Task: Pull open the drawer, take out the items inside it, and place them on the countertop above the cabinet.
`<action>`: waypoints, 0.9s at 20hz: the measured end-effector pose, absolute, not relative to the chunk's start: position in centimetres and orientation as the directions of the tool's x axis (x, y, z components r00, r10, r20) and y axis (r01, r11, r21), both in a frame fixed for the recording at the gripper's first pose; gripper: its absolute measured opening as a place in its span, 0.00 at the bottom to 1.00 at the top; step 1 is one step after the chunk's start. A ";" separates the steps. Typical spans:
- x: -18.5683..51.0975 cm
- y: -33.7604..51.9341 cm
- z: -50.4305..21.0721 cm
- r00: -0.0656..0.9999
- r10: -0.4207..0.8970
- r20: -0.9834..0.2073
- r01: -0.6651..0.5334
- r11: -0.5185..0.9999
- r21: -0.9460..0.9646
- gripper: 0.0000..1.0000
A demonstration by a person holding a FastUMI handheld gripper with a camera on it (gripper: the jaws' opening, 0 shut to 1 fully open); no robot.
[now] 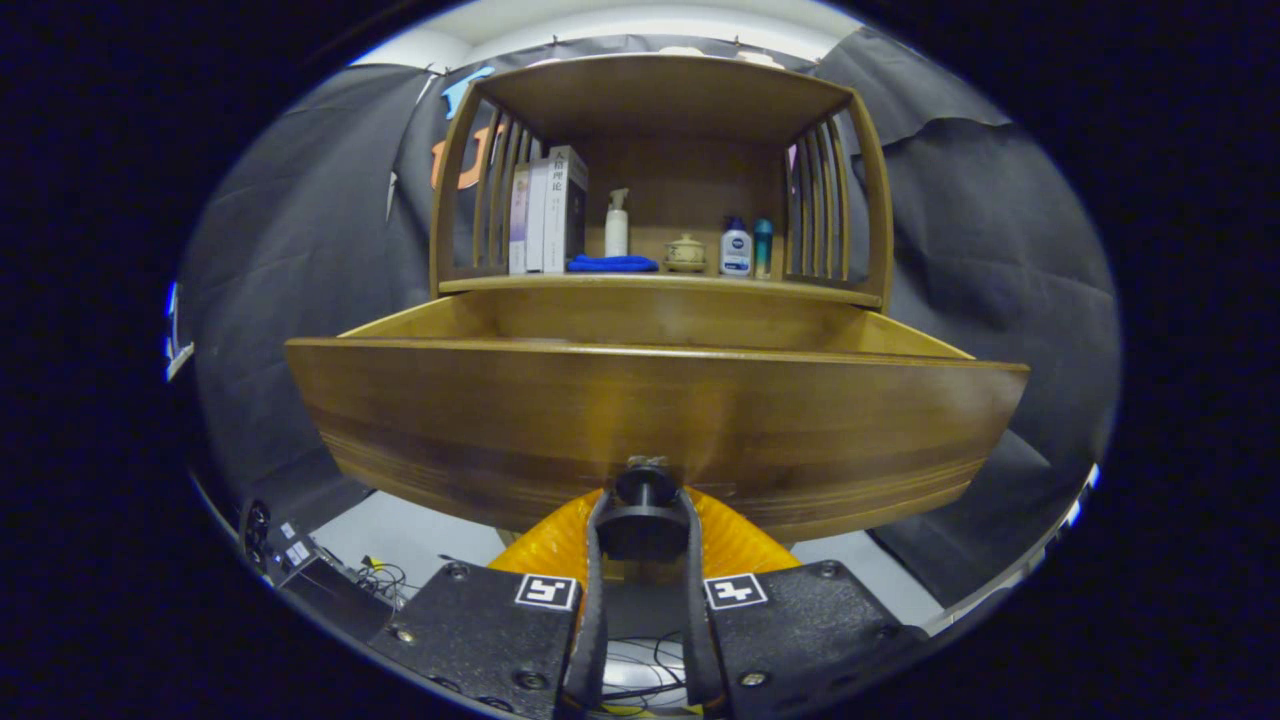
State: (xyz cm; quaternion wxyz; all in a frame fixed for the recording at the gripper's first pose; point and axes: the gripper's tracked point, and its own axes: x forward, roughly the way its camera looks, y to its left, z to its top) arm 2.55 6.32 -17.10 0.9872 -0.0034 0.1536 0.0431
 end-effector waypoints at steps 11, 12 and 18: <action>0.5 3.8 -13.4 0.978 0.098 -0.187 -0.092 0.995 0.042 1.00; 0.4 3.4 -12.5 0.981 0.087 -0.171 -0.082 0.996 0.039 1.00; 0.8 1.5 -5.3 0.994 0.069 -0.087 -0.060 0.993 0.097 1.00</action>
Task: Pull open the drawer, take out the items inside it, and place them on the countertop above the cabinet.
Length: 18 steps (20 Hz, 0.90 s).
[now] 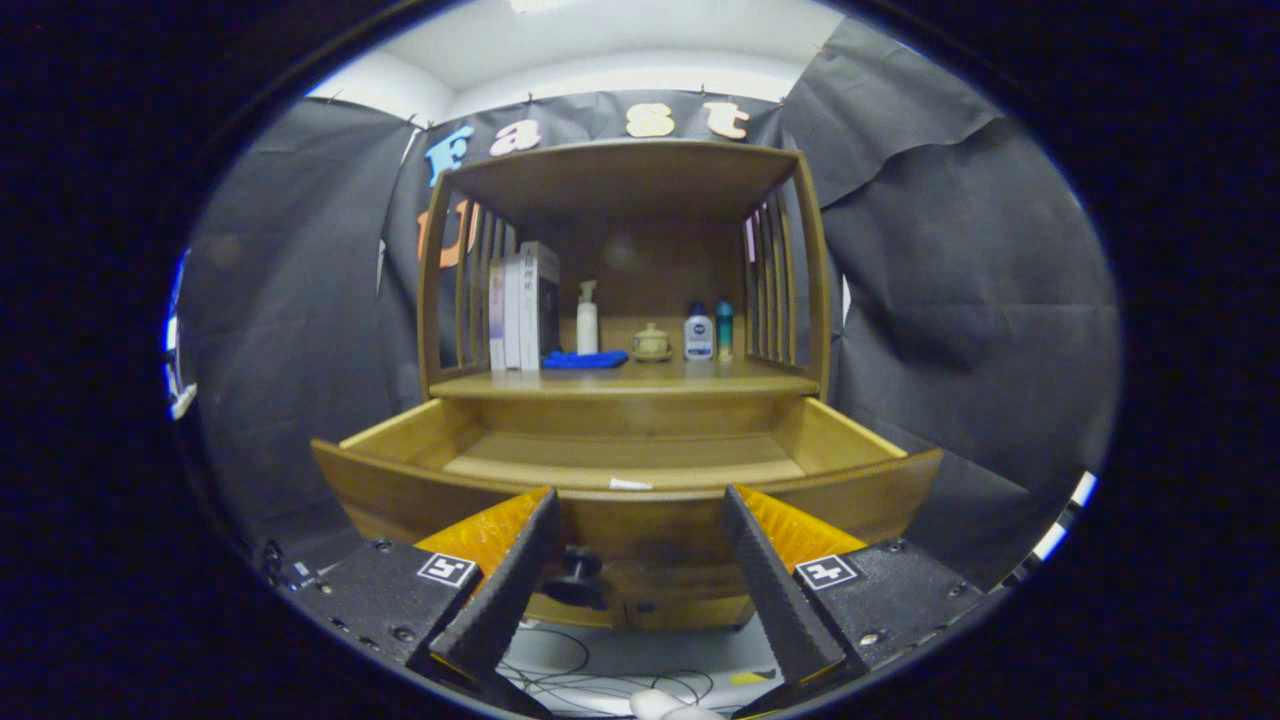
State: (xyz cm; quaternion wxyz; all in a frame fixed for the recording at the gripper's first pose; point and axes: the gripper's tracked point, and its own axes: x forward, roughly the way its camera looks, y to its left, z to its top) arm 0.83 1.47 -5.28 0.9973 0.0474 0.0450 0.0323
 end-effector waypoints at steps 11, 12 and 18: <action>10.2 4.6 5.7 0.976 0.156 -0.149 -0.144 0.986 0.087 1.00; 11.4 5.6 5.8 0.967 0.170 -0.190 -0.153 0.983 0.101 1.00; 17.5 9.6 1.0 0.841 0.215 -0.497 -0.195 0.976 0.093 1.00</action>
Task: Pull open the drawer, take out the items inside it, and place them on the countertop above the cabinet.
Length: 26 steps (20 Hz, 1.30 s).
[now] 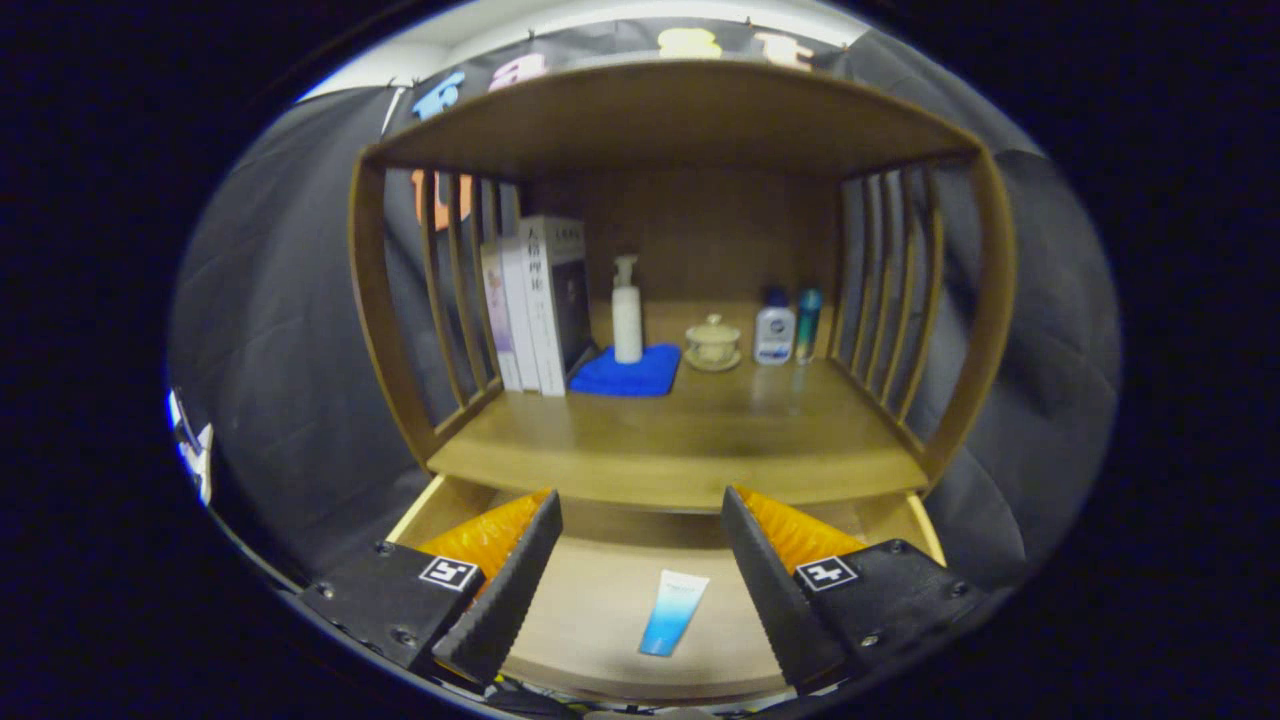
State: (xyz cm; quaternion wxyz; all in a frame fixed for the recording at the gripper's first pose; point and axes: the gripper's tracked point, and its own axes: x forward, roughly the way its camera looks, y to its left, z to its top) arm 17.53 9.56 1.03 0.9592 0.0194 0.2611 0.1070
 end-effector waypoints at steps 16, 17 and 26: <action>15.5 7.6 -15.4 0.324 0.105 -0.940 -0.073 0.994 0.086 0.86; 15.2 7.4 -15.8 0.312 0.084 -0.946 -0.073 0.995 0.064 0.83; 14.6 6.4 -17.0 0.243 0.023 -0.970 -0.018 1.000 0.019 0.60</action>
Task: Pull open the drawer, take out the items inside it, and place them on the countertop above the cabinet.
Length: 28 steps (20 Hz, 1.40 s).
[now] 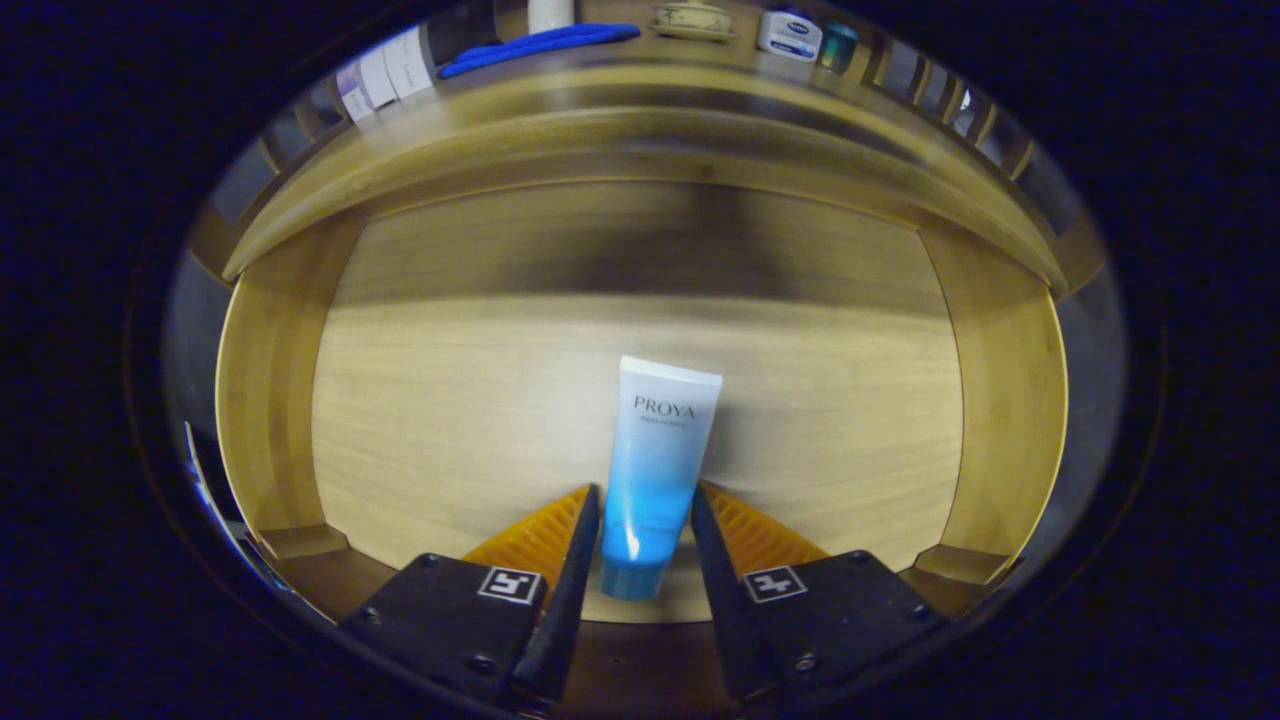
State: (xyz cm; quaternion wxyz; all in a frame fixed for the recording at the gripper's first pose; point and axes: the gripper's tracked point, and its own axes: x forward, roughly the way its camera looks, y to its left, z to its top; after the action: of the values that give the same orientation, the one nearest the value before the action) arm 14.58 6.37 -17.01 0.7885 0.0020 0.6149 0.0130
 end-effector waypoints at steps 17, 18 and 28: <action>12.9 7.7 -6.6 0.415 0.172 -0.894 -0.135 0.983 0.126 0.43; 13.3 7.4 -5.8 0.427 0.170 -0.888 -0.137 0.983 0.122 0.43; 20.9 6.5 0.1 0.521 0.143 -0.841 -0.109 0.989 0.100 0.43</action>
State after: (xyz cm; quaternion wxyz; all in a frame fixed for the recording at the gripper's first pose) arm 20.90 6.48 0.06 0.8720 0.0172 0.4838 0.0723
